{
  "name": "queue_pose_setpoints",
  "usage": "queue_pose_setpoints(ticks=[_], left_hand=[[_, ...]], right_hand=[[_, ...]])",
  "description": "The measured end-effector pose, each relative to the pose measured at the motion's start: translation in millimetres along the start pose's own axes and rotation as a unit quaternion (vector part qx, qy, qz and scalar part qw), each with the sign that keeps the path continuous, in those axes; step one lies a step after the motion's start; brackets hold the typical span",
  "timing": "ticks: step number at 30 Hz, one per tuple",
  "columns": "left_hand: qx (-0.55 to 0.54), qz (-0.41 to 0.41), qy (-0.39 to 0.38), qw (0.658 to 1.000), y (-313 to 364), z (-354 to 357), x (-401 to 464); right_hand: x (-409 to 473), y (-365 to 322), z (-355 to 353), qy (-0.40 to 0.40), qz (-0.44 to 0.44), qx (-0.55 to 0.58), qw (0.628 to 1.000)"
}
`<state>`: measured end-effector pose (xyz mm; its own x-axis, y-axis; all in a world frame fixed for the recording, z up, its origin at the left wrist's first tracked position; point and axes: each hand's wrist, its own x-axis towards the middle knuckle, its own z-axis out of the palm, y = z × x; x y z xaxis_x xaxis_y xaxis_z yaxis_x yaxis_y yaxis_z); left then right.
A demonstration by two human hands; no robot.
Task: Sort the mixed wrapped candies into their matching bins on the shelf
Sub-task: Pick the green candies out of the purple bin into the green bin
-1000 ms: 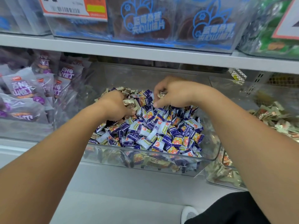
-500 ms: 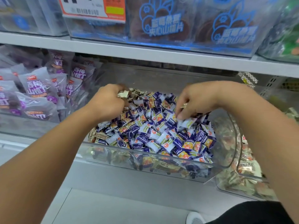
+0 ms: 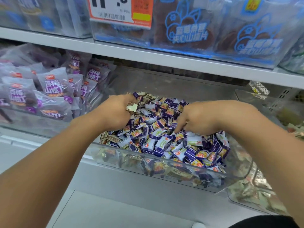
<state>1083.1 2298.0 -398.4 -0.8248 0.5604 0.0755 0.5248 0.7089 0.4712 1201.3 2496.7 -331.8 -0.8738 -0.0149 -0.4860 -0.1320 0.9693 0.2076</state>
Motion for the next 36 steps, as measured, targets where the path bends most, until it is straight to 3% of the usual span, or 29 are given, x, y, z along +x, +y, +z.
queue_pose_setpoints(ticks=[4,6,10,13,15,19,22,28,32,36], left_hand=[[-0.011,0.008,-0.014,1.0,-0.7,-4.1,-4.9],[-0.016,0.005,-0.016,1.0,0.6,-4.9,-6.3],[-0.044,-0.003,-0.01,0.999,4.6,-4.4,-8.0],[-0.045,-0.021,0.006,0.999,5.8,-4.6,-9.3],[-0.041,-0.026,-0.001,0.999,4.3,-4.6,-10.1],[-0.04,-0.02,-0.025,0.999,1.7,-4.6,-11.7],[-0.04,-0.012,-0.034,0.999,0.4,-5.1,-11.1],[-0.045,-0.015,-0.048,0.998,3.3,-3.7,-9.3],[-0.043,-0.028,-0.01,0.999,7.2,-6.0,-6.9],[-0.016,-0.05,0.027,0.998,9.9,-8.5,-8.7]], right_hand=[[-16.0,8.6,1.4,-0.024,0.079,0.019,0.996],[-14.8,9.1,-3.3,0.034,0.076,0.062,0.995],[15.4,-16.5,-15.2,0.187,-0.012,0.12,0.975],[43.0,-52.8,-3.8,0.117,-0.1,0.12,0.981],[47.0,-54.7,0.5,0.063,-0.11,0.088,0.988],[19.0,-25.5,-5.2,-0.018,-0.036,0.019,0.999],[2.5,-2.1,0.2,-0.055,-0.002,0.027,0.998],[-16.2,30.7,5.2,-0.001,0.033,0.127,0.991],[-5.6,0.0,-7.2,0.17,-0.044,0.136,0.975],[21.5,-47.0,7.6,0.086,-0.167,0.135,0.973]])
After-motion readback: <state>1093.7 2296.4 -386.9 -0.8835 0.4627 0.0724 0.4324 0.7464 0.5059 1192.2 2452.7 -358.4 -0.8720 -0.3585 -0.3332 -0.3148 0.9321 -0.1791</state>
